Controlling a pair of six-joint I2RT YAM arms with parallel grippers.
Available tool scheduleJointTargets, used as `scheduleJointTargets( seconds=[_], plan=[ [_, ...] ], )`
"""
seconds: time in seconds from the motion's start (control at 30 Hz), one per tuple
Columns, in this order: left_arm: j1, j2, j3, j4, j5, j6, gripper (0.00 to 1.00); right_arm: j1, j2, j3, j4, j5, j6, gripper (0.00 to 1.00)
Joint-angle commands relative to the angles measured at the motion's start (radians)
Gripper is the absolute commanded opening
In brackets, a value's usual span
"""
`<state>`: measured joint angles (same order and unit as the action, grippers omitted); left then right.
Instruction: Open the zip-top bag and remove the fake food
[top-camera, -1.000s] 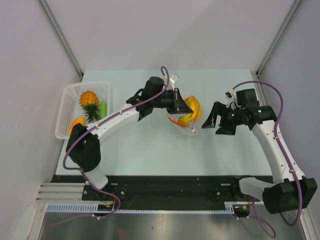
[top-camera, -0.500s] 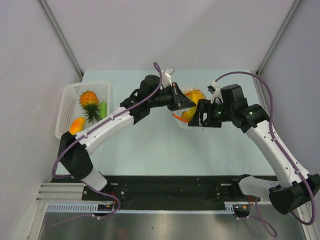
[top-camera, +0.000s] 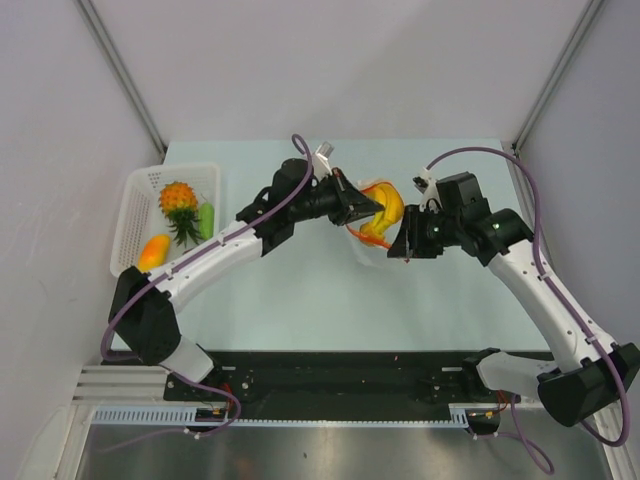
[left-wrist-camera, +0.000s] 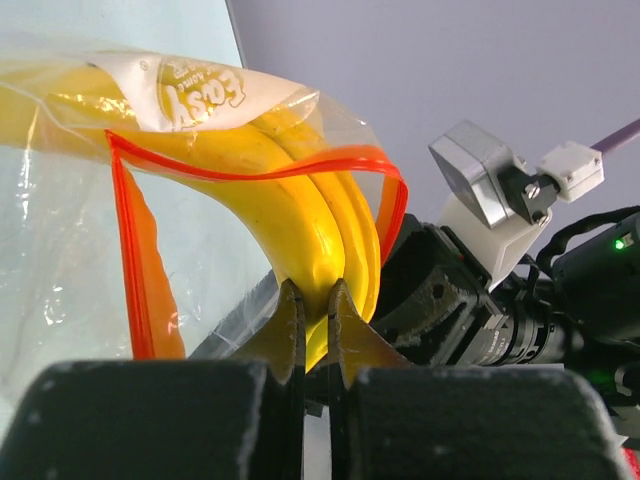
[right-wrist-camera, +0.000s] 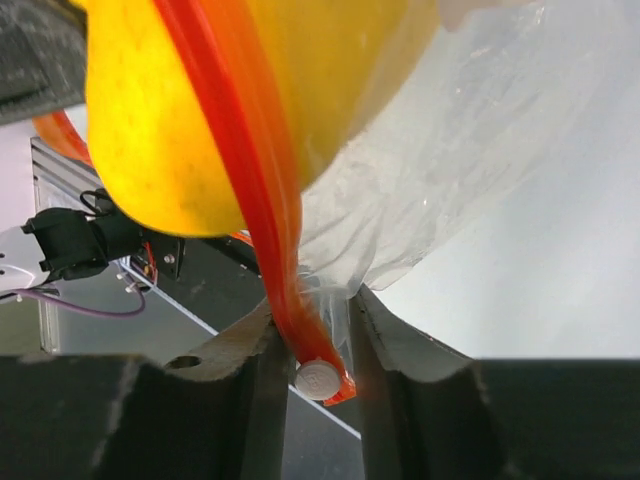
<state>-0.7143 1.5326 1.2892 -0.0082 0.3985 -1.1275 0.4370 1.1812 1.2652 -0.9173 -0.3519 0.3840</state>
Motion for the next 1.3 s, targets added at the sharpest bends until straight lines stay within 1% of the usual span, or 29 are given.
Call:
scheduleJointTargets(
  seconds=[0.0, 0.1, 0.2, 0.33, 0.47, 0.57, 0.6, 0.7, 0.77, 0.83, 1.0, 1.07, 1.13, 1.17, 1.2, 1.27],
  plan=[
    [0.010, -0.057, -0.004, 0.114, -0.027, -0.044, 0.00, 0.011, -0.035, 0.002, 0.006, -0.018, -0.014, 0.51],
    [0.010, -0.045, -0.005, 0.125, -0.013, -0.052, 0.00, 0.008, -0.037, 0.026, -0.011, 0.028, -0.005, 0.71],
    [0.010, -0.046, -0.027, 0.143, -0.003, -0.064, 0.00, 0.005, -0.029, 0.069, -0.023, 0.051, -0.001, 0.74],
    [0.010, -0.057, -0.048, 0.152, 0.003, -0.071, 0.00, -0.035, -0.015, 0.123, -0.048, 0.071, 0.009, 0.73],
    [0.010, -0.066, -0.059, 0.169, 0.002, -0.081, 0.00, -0.089, -0.011, 0.132, -0.064, 0.045, 0.006, 0.70],
    [0.010, -0.069, -0.063, 0.188, 0.003, -0.101, 0.00, -0.098, -0.014, 0.105, -0.061, 0.031, 0.003, 0.67],
    [0.010, -0.069, -0.067, 0.200, 0.006, -0.112, 0.00, -0.098, -0.018, 0.094, -0.057, 0.027, 0.003, 0.63],
    [0.010, -0.066, -0.087, 0.261, 0.010, -0.167, 0.00, -0.096, -0.022, 0.056, -0.046, 0.004, 0.007, 0.59],
    [0.010, -0.062, -0.105, 0.315, 0.014, -0.224, 0.00, -0.093, -0.029, 0.030, -0.038, -0.001, 0.013, 0.59],
    [0.010, -0.058, -0.120, 0.346, 0.011, -0.267, 0.00, -0.092, -0.028, 0.020, -0.032, -0.004, 0.013, 0.54],
    [0.015, -0.068, -0.133, 0.384, -0.024, -0.313, 0.00, -0.075, -0.022, 0.003, -0.035, -0.002, 0.009, 0.41],
    [0.015, -0.063, -0.137, 0.418, -0.024, -0.356, 0.00, -0.069, -0.023, 0.000, -0.037, 0.008, 0.007, 0.38],
    [0.015, -0.061, -0.157, 0.447, -0.026, -0.423, 0.00, -0.063, -0.022, -0.003, -0.040, 0.031, 0.004, 0.33],
    [0.015, -0.060, -0.169, 0.491, -0.026, -0.452, 0.00, -0.061, -0.017, -0.004, -0.041, 0.039, 0.004, 0.28],
    [0.015, -0.055, -0.182, 0.520, -0.024, -0.518, 0.00, -0.061, -0.015, -0.006, -0.041, 0.047, 0.003, 0.24],
    [0.015, -0.052, -0.212, 0.569, -0.003, -0.566, 0.00, -0.060, -0.005, -0.003, -0.048, 0.065, 0.001, 0.19]
  ],
)
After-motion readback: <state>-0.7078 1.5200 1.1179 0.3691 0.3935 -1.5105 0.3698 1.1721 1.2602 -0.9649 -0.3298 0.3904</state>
